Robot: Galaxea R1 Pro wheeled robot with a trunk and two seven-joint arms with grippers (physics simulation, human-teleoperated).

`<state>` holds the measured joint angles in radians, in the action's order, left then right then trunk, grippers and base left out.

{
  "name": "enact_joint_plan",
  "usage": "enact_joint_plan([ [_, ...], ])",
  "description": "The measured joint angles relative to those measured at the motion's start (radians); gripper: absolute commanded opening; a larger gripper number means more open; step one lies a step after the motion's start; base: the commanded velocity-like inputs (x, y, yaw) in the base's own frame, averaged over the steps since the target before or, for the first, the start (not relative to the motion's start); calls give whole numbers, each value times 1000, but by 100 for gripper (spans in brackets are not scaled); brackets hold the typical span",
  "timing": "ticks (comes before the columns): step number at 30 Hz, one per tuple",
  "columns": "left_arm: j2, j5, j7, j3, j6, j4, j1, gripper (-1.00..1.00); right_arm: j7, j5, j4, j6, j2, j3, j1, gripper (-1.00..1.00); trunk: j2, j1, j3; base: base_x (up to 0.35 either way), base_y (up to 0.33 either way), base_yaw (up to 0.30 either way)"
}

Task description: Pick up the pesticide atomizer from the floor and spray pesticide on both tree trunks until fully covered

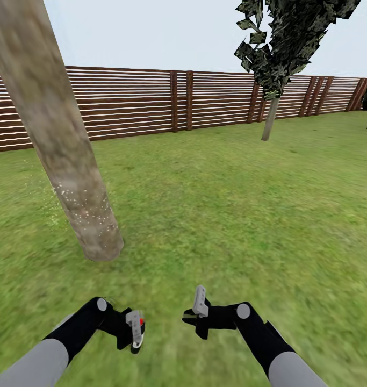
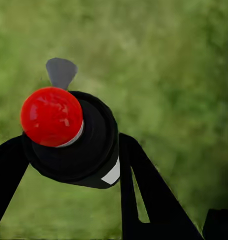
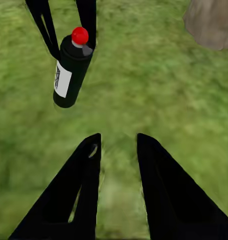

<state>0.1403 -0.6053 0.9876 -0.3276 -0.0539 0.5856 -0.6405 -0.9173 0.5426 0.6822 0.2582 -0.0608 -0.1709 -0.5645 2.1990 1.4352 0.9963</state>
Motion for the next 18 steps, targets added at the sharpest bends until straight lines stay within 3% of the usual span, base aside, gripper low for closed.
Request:
enact_joint_plan([
  [3, 83, 1, -3, 5, 3, -18, 2, -100, 1, -1, -4, 1, 4, 4, 0, 100, 0, 0, 0, 0, 0, 0],
  [6, 110, 7, -37, 11, 2, -82, 2, -100, 22, 4, -38, 2, 6, 7, 0, 100, 0, 0, 0, 0, 0, 0],
  [8, 111, 41, -170, 31, 2, -140, 2, -100, 166, 5, -142, 3, 30, 9, 0, 100, 0, 0, 0, 0, 0, 0],
  [9, 110, 87, -244, 63, 4, -179, 3, -100, 281, 2, -203, 2, 51, 10, 0, 100, 0, 0, 0, 0, 0, 0],
  [11, 107, 269, -404, 147, 66, -297, 3, -100, 604, -30, -393, 3, 74, 34, 1, 100, 0, 0, 0, 0, 0, 0],
  [12, 106, 348, -466, 163, 115, -342, 8, -100, 727, -64, -459, 4, 74, 61, 1, 100, 0, 0, 0, 0, 0, 0],
  [13, 104, 470, -585, 176, 190, -404, 36, -100, 866, -131, -530, 20, 74, 91, 2, 100, 0, 0, 0, 0, 0, 0],
  [14, 104, 527, -650, 174, 230, -427, 59, -100, 915, -165, -557, 33, 75, 99, 4, 100, 0, 0, 0, 0, 0, 0],
  [15, 102, 663, -785, 193, 324, -430, 114, -100, 966, -238, -590, 85, 78, 109, 20, 100, 0, 0, 0, 0, 0, 0],
  [16, 101, 757, -879, 189, 402, -467, 177, -100, 998, -298, -605, 139, 79, 114, 45, 100, 0, 0, 0, 0, 0, 0],
  [18, 101, 841, -938, 184, 472, -463, 231, -100, 1065, -363, -613, 229, 79, 116, 84, 100, 0, 0, 0, 0, 0, 0],
])
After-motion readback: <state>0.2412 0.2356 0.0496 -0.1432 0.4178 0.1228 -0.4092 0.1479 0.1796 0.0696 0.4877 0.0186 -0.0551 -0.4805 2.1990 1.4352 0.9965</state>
